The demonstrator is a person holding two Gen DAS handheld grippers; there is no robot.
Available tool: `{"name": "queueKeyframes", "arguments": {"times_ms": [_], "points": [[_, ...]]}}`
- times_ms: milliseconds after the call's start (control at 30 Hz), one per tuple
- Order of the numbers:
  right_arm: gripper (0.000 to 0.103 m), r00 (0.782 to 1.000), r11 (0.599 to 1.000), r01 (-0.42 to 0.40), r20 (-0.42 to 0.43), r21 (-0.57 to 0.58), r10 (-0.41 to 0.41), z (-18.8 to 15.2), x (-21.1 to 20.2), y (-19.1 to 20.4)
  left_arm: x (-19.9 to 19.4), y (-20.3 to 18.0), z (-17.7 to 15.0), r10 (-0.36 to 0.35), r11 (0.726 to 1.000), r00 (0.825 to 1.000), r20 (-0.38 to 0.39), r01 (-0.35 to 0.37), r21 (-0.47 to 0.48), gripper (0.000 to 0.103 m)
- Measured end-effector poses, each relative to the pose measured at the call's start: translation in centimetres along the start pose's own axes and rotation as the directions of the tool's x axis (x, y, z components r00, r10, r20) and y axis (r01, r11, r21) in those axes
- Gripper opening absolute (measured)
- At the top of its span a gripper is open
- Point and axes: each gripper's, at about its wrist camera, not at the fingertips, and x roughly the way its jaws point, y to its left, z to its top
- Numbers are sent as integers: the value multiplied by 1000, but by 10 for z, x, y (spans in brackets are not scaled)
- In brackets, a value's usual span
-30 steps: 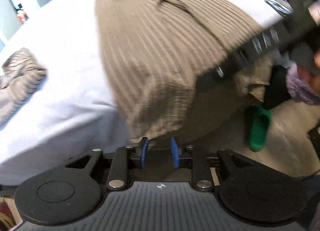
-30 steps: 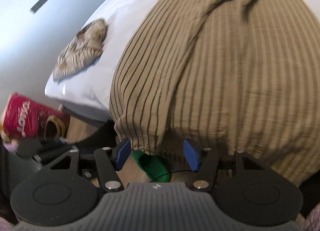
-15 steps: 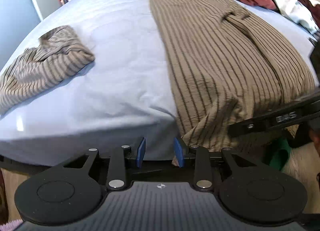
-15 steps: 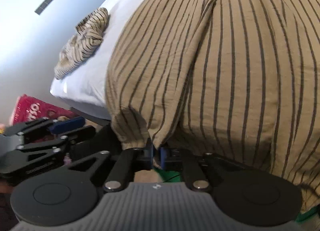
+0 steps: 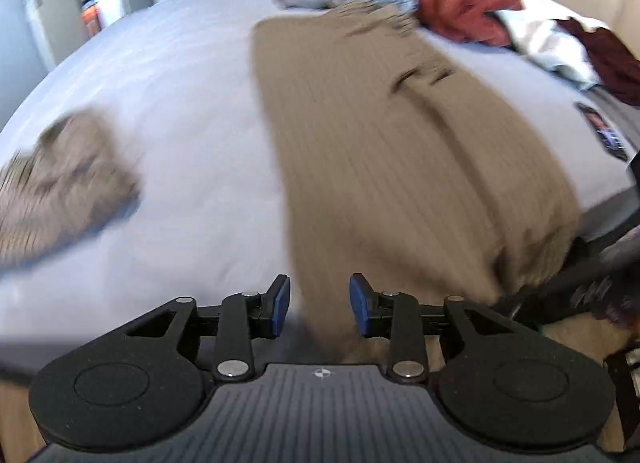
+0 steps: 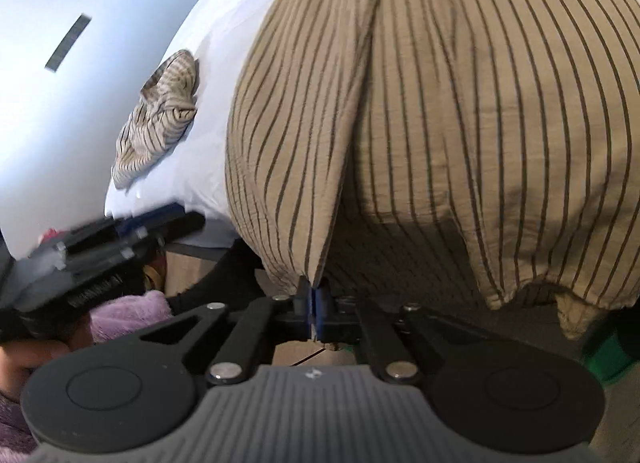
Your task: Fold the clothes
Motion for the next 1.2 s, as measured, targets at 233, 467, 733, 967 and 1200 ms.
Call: {"name": "queueKeyframes", "arguments": {"times_ms": [233,467,733,967,1200], "points": [[2,1000,1000,9,17,-18,-8,5,-7,-3,45,-24,86,-84,985,996,42,76,157,47],[2,1000,1000,11,10,1,-11,8,-10,-11,110,-46,144,-100,951,994,39,84,297,47],[3,1000,1000,-17,-1,8,17,8,-14,-13,173,-71,181,-73,914,997,0,67,400,33],[3,1000,1000,-15,12,26,14,3,-28,-23,190,-69,197,-97,926,995,-20,98,363,0],[2,999,1000,10,42,1,-10,7,-47,-15,155,-54,228,-166,960,984,65,146,240,0]]}}
